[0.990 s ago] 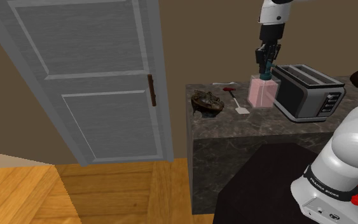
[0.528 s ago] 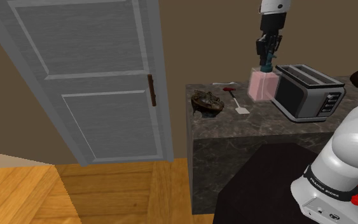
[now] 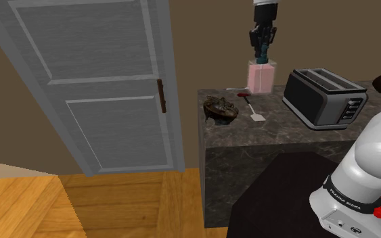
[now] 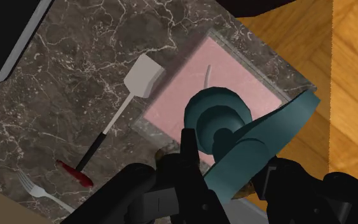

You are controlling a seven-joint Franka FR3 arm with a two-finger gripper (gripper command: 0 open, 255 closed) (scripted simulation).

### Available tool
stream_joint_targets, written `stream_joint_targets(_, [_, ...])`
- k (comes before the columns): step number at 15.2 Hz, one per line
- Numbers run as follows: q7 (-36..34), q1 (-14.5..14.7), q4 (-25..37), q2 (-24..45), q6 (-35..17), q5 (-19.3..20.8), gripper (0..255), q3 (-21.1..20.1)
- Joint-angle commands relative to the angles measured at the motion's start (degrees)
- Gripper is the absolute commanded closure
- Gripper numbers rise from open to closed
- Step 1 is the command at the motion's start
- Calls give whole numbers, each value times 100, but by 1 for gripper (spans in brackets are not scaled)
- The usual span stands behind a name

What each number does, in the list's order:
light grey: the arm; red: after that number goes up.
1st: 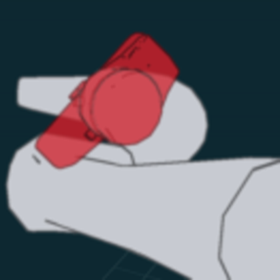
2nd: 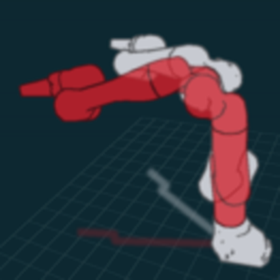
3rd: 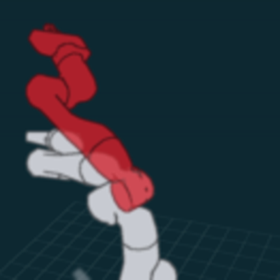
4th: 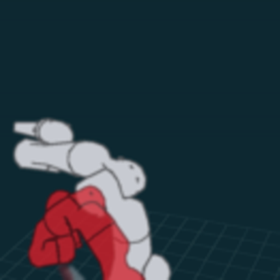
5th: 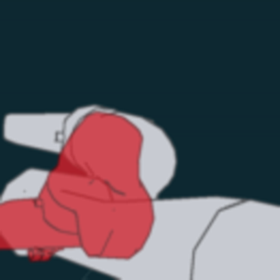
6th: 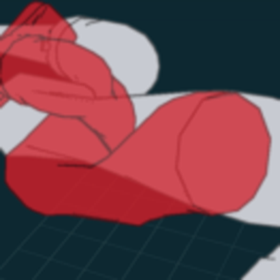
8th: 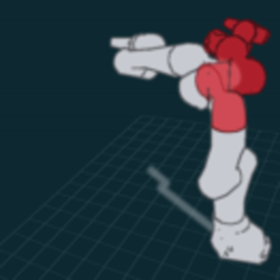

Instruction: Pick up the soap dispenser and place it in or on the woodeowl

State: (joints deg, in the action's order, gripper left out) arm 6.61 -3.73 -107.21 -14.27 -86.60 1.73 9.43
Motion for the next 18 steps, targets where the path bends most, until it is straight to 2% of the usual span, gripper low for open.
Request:
stream_joint_targets(1, [-48, 49, 578, 492, 90, -90, 255, -26])
stream_joint_targets(5, [-78, 84, 1878, 1467, 426, -248, 255, -33])
stream_joint_targets(9, [-106, 61, 3538, 2600, 966, -430, 255, -38])
stream_joint_targets(11, [-127, 7, 4655, 3309, 1380, -543, 255, -45])
stream_joint_targets(13, [-172, -121, 6322, 4304, 2055, -696, 255, -70])
stream_joint_targets(18, [-162, -13, 5080, 3798, 1320, -610, 255, -66])
